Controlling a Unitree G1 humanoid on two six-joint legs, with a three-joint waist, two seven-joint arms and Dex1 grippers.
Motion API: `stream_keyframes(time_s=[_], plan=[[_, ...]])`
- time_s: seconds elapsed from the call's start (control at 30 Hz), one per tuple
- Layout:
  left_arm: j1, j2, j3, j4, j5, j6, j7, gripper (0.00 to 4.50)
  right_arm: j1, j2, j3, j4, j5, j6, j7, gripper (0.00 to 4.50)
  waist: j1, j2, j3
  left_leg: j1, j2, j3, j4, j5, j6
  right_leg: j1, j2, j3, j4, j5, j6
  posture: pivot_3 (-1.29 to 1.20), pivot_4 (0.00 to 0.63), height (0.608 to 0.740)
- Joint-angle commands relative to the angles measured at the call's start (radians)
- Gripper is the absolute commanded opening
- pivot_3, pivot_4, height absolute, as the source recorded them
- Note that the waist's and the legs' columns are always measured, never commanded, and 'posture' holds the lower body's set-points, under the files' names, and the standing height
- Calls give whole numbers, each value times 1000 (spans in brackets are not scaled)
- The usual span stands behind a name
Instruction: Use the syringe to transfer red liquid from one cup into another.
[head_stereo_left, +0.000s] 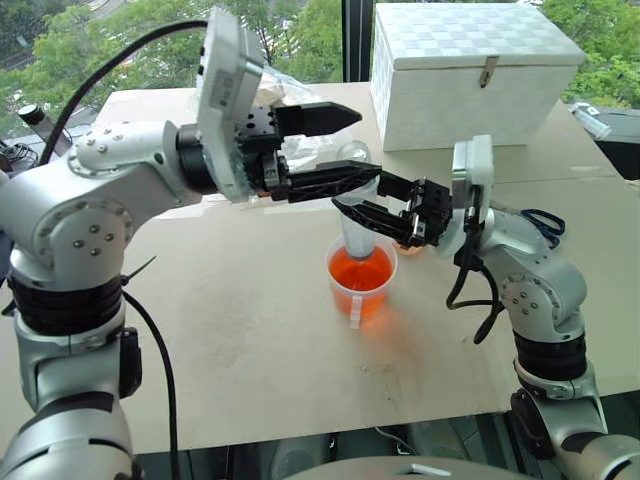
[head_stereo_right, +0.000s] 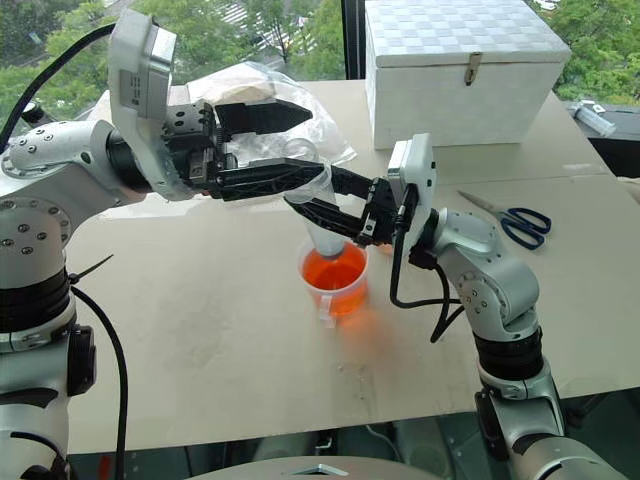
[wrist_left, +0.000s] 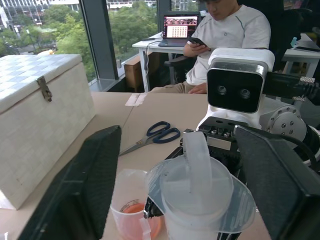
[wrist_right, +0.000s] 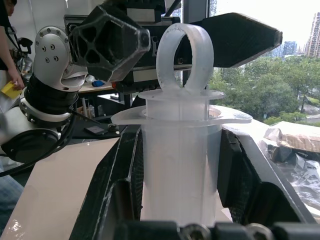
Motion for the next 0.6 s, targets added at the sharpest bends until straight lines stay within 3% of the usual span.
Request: stream_keyframes(time_s=[0.03, 0.17, 0.6], plan=[[-34, -10, 15, 2, 10, -12, -11, 1930, -1, -6, 3, -28, 3, -32, -10, 1534, 0, 0, 0, 0, 0, 0, 0, 0, 0, 0, 0, 0, 0, 0, 0, 0, 150, 740], [-30, -10, 5, 3, 32, -14, -36, 48, 0, -11, 3, -27, 4, -40, -19, 1534, 0, 0, 0, 0, 0, 0, 0, 0, 0, 0, 0, 0, 0, 0, 0, 0, 150, 740], [-81, -50, 16, 16, 69, -4, 2, 48, 48, -32, 48, -25, -26, -76, -18, 1534, 2, 0, 0, 0, 0, 0, 0, 0, 0, 0, 0, 0, 0, 0, 0, 0, 150, 740]])
